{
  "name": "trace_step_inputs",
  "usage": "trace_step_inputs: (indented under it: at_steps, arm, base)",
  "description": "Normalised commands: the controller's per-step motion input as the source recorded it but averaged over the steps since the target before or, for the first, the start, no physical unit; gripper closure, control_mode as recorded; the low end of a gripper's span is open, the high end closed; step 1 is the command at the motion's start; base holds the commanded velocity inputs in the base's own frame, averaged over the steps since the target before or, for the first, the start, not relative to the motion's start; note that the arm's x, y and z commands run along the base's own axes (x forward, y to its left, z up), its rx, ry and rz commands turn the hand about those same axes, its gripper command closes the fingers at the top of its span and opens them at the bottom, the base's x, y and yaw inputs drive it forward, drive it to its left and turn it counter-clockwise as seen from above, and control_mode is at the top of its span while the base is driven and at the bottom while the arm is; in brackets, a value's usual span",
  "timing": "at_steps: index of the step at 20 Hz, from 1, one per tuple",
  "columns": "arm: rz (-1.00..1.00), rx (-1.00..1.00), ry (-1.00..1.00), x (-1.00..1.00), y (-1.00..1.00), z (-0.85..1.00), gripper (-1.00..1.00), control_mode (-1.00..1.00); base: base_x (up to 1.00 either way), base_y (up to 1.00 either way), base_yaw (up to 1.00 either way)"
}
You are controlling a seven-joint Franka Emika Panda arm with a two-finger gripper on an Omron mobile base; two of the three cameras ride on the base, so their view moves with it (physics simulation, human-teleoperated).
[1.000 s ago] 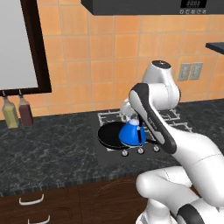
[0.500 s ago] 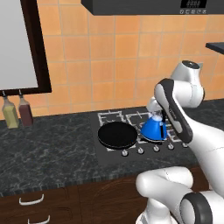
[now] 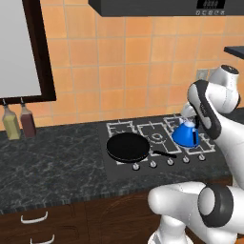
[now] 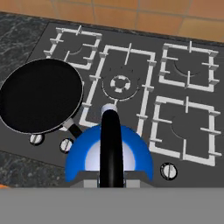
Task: Pick the kettle from the counter and place it on a stove burner. Then turn the burner on.
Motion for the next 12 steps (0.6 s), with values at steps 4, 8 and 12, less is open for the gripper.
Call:
trace_step_inputs:
  at_steps: [4,8,12]
  arm:
    - [0.00,0.00,0.00,0.42,-0.50,0.00,1.00,-1.00]
    - [0.00,0.00,0.00,0.44,-0.36,0.00,1.00,-1.00]
    - [0.00,0.00,-0.01,0.41,-0.27,-0.04,1.00,-1.00]
  base:
    - [0.00,0.00,0.00]
    - [0.00,0.00,0.00]
    - [0.00,0.00,0.00]
